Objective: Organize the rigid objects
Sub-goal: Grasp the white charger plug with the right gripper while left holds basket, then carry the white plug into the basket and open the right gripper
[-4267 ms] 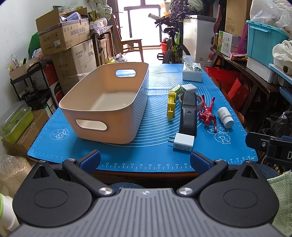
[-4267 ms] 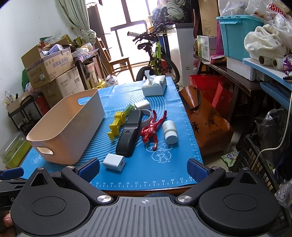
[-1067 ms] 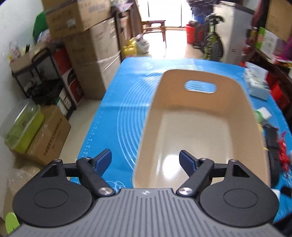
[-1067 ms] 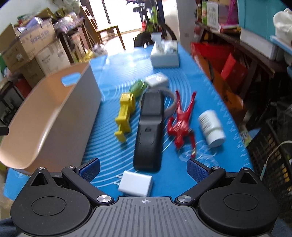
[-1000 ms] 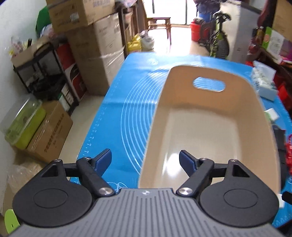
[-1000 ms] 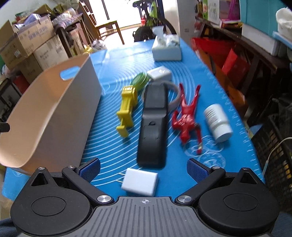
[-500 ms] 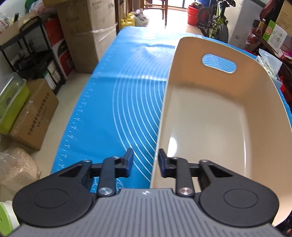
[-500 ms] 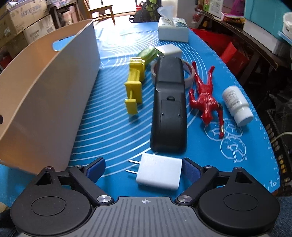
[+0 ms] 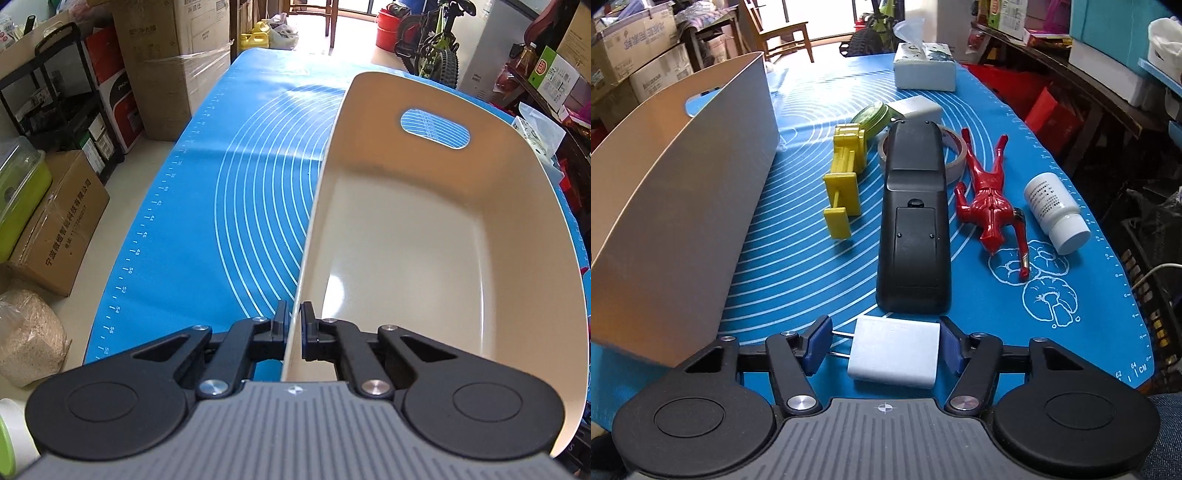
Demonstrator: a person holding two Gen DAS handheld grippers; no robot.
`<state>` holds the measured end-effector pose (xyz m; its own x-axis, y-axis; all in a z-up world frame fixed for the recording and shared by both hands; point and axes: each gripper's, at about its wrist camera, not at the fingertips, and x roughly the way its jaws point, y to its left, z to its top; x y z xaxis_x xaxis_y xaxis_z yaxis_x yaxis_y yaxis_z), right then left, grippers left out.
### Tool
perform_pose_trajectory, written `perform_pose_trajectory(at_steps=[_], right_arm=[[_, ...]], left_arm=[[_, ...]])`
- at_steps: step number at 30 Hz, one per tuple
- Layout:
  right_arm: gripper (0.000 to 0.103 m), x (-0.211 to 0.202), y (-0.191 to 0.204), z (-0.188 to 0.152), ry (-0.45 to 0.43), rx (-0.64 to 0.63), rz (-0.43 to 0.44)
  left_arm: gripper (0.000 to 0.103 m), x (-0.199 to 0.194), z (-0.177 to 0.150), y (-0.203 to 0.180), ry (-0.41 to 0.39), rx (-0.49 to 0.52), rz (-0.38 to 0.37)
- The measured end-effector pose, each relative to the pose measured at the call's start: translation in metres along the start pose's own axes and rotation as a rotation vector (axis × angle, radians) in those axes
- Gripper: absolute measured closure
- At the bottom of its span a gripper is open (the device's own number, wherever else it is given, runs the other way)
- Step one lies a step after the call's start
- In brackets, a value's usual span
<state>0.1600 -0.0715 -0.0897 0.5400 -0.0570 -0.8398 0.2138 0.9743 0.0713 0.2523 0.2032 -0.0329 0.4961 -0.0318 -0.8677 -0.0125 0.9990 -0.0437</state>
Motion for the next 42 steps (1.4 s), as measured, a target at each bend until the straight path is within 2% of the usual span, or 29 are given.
perform_pose_trajectory(at_steps=[11,16,21,26,30,37,42], right_arm=[[0.038,-0.018,-0.016,-0.001,-0.025,0.027,0.054],[0.038,-0.038,-0.018,0.011,-0.097,0.021,0.067],[0.038,-0.065,-0.014,0.037,-0.218,0.017,0.095],[0.038,-0.081,0.005,0.078,-0.303,0.016,0.183],[0.038,-0.08,0.034,0.103,-0.362,0.007,0.24],[0.038,-0.065,0.104,0.116,-0.346,-0.118,0.336],[0.038,-0.045,0.138,0.109,-0.278,-0.195,0.343]], left_arm=[[0.095,0.001,-0.001,-0.001,-0.001,0.007,0.006],[0.095,0.001,-0.001,-0.001,0.0,0.007,0.006],[0.095,0.002,-0.002,-0.003,0.0,0.013,0.012],[0.095,0.003,-0.002,-0.003,0.001,0.016,0.014],[0.095,0.002,-0.002,-0.005,0.0,0.025,0.022],[0.095,0.002,-0.003,-0.005,0.002,0.027,0.02],[0.095,0.002,-0.002,-0.005,0.002,0.031,0.021]])
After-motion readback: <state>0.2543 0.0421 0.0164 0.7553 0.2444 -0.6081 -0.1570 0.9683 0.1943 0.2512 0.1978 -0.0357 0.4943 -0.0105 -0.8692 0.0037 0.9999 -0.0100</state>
